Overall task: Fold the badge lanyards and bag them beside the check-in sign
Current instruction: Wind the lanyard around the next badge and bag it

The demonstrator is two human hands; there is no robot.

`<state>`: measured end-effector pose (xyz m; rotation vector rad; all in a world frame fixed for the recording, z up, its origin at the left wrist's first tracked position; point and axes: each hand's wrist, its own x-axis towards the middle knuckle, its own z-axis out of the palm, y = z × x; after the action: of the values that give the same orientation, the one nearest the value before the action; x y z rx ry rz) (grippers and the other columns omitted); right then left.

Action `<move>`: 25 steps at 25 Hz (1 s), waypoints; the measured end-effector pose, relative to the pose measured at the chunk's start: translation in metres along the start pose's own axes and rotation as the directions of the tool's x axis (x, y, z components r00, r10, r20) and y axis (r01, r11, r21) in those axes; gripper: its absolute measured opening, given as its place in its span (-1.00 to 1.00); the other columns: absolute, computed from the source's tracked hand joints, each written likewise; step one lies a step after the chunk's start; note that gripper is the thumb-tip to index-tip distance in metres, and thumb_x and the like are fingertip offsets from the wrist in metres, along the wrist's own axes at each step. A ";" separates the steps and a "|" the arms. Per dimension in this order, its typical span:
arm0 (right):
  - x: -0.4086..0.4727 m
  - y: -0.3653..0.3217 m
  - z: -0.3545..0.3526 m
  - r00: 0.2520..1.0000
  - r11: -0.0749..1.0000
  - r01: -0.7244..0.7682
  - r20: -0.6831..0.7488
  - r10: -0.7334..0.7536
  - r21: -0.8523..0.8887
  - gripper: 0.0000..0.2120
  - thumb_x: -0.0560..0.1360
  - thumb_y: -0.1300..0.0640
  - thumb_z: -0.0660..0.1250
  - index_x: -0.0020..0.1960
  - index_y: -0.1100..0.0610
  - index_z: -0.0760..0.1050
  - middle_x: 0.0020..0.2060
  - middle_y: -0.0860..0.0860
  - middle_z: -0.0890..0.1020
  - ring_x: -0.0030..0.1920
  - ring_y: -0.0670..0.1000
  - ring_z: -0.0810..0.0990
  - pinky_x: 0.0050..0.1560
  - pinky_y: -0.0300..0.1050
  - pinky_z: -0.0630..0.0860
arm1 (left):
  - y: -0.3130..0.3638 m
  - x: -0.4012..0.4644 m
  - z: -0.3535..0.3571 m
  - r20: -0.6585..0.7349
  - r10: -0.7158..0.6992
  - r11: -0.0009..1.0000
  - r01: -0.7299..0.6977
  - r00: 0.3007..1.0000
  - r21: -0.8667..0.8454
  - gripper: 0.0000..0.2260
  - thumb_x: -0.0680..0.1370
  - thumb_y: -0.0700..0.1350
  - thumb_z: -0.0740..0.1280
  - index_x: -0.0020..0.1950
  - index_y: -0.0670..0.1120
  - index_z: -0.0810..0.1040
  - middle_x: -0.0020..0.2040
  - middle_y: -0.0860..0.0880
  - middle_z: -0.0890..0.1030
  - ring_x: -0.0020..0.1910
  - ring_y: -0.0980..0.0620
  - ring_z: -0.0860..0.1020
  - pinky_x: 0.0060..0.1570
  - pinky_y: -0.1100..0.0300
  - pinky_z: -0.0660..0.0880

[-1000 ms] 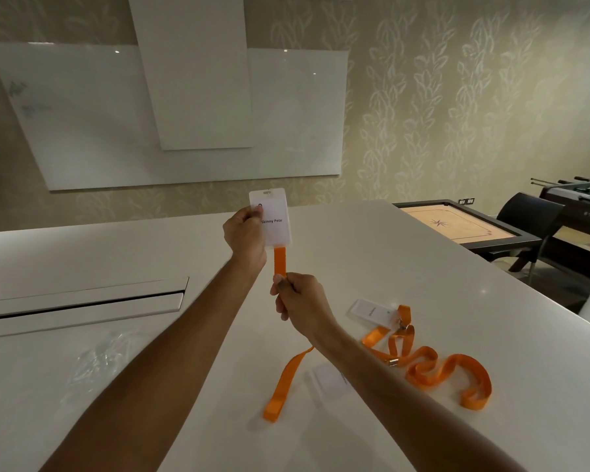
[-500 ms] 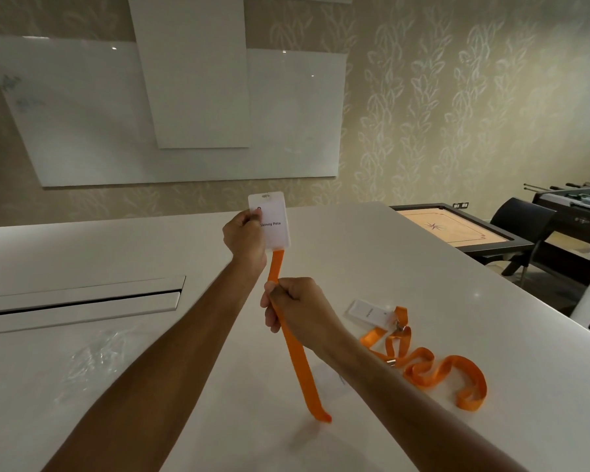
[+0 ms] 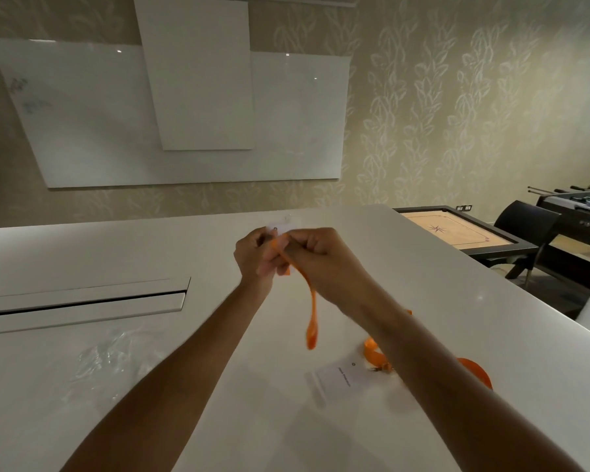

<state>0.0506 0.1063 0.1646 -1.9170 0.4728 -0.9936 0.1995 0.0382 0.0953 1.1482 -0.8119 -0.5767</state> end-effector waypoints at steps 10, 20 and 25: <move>0.039 -0.010 -0.049 0.981 0.990 0.137 -0.144 -0.132 0.029 -0.76 0.60 0.23 0.19 0.04 0.21 0.63 0.03 0.08 0.69 0.07 -0.05 0.64 0.02 -0.24 0.49 | -0.009 -0.014 0.007 -0.066 0.136 0.962 -0.116 0.988 0.248 -0.79 0.57 -0.06 0.30 -0.28 0.07 0.56 -0.27 0.24 0.59 -0.26 0.18 0.59 -0.30 0.38 0.42; 0.080 0.032 -0.091 0.956 0.979 0.029 -0.282 -0.086 -0.200 -0.77 0.60 0.16 0.21 0.07 0.09 0.64 0.05 -0.03 0.68 0.13 -0.02 0.61 0.22 0.05 0.52 | -0.005 -0.026 -0.003 0.139 0.039 0.998 -0.045 0.989 0.037 -0.92 0.54 -0.14 0.34 -0.11 -0.02 0.63 -0.10 0.00 0.66 -0.09 0.00 0.63 -0.14 0.18 0.56; 0.086 0.054 -0.097 0.949 0.977 -0.029 -0.314 -0.039 -0.210 -0.77 0.59 0.13 0.20 0.05 0.07 0.64 0.00 -0.10 0.68 0.10 -0.07 0.63 0.14 -0.14 0.54 | 0.000 -0.032 -0.007 0.208 -0.006 1.000 0.011 0.978 -0.023 -0.93 0.53 -0.18 0.35 -0.10 -0.09 0.64 -0.11 -0.05 0.66 -0.11 -0.04 0.62 -0.16 0.16 0.56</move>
<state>0.0290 -0.0311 0.1836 -1.9503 0.7867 -1.3074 0.1862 0.0665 0.0851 1.0817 -0.9768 -0.7206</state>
